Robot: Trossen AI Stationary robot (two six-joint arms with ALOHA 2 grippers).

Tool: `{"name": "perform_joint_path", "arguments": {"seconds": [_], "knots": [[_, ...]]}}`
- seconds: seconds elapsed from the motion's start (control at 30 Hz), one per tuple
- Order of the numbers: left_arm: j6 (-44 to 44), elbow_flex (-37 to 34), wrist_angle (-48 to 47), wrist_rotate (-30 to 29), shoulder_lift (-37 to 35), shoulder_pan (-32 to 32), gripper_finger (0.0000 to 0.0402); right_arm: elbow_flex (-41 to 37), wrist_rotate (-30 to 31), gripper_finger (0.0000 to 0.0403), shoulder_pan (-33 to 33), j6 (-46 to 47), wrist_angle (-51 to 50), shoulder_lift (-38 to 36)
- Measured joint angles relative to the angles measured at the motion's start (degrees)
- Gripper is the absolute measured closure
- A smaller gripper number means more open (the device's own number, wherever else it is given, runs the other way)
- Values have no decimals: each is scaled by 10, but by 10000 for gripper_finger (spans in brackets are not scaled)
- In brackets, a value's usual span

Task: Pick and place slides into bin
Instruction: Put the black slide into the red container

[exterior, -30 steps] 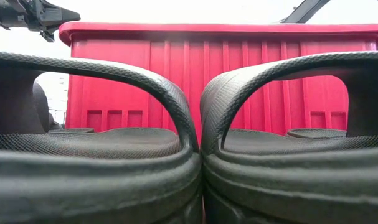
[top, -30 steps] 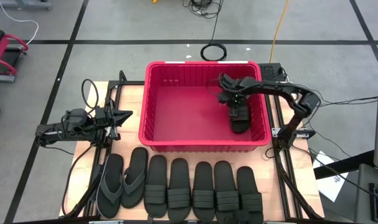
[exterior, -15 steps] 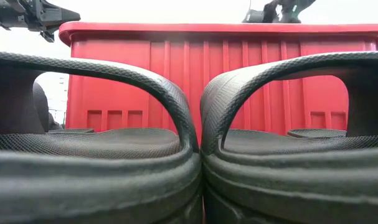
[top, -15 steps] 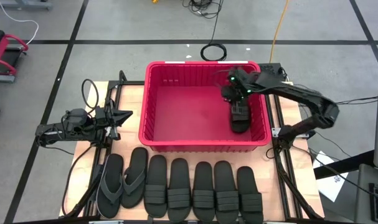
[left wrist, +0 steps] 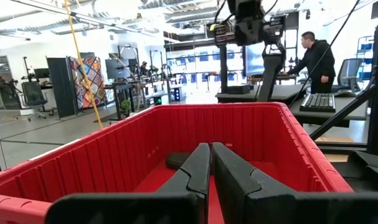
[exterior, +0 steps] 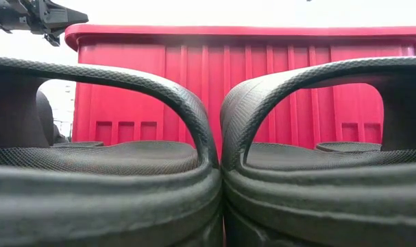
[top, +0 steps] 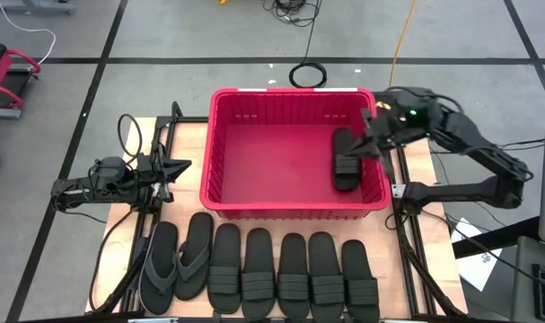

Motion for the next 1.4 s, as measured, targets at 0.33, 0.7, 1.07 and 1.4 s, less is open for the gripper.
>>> {"name": "perform_joint_path", "arguments": {"seconds": [0.33,0.7,1.07,1.4], "knots": [[0,0,0,0,0,0,376,-1,0,403,42,-4,-99,-79],[0,0,0,0,0,0,376,-1,-46,395,74,-1,-214,-121],[0,0,0,0,0,0,376,-1,-36,255,109,-19,-216,-119],[0,0,0,0,0,0,376,-1,-61,160,207,-8,-258,-77]]}}
